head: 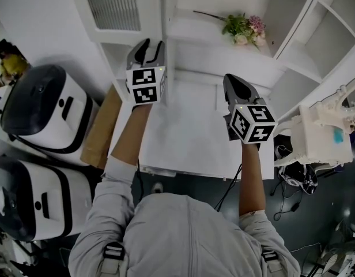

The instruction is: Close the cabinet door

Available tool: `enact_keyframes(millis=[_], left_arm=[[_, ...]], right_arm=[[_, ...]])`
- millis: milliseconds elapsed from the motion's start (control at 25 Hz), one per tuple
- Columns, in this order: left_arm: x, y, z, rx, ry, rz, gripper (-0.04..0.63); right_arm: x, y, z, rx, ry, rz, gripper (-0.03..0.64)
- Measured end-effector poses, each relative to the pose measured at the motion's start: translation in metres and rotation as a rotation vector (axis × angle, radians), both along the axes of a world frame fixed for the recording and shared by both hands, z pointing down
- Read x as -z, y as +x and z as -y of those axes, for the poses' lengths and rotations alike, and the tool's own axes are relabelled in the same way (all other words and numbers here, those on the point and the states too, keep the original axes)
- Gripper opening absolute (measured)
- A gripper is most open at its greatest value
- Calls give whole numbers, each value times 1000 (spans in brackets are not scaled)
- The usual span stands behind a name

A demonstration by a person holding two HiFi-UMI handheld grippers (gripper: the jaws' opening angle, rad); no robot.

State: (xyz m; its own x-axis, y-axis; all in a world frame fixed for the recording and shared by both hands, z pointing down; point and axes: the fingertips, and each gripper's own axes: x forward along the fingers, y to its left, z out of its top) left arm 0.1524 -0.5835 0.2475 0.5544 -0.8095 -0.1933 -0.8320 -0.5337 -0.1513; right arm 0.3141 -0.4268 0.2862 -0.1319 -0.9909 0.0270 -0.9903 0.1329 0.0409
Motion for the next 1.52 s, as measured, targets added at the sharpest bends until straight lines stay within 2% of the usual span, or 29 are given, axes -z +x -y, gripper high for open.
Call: enact_keyframes(millis=[400,440,480,800,1080,1280,1520], left_arm=[[3,14,27,-55,-44,25,144],[4,14,30,-55,-49,22,94],[4,12,33,-55,-51,16,93],[4,14,47,-62,-44,13,54],[5,14,46,-63,-28,36,52],[1,11,35,-153,-51,9,74],[-5,-13,-6,-198,-51,57,40]], right_arm=[[-5,2,15,-24,-11,7,3],[-5,2,16,-27,-11,7,3],[-5,2,16,-31,-12,7,3],[-11,2,26,-49,-28,5,3],[-9,1,28,-62,-25,7,3],[-2,-4,18,-54,-9,-3,3],[12,-11,-7,-42,23,-41,2]])
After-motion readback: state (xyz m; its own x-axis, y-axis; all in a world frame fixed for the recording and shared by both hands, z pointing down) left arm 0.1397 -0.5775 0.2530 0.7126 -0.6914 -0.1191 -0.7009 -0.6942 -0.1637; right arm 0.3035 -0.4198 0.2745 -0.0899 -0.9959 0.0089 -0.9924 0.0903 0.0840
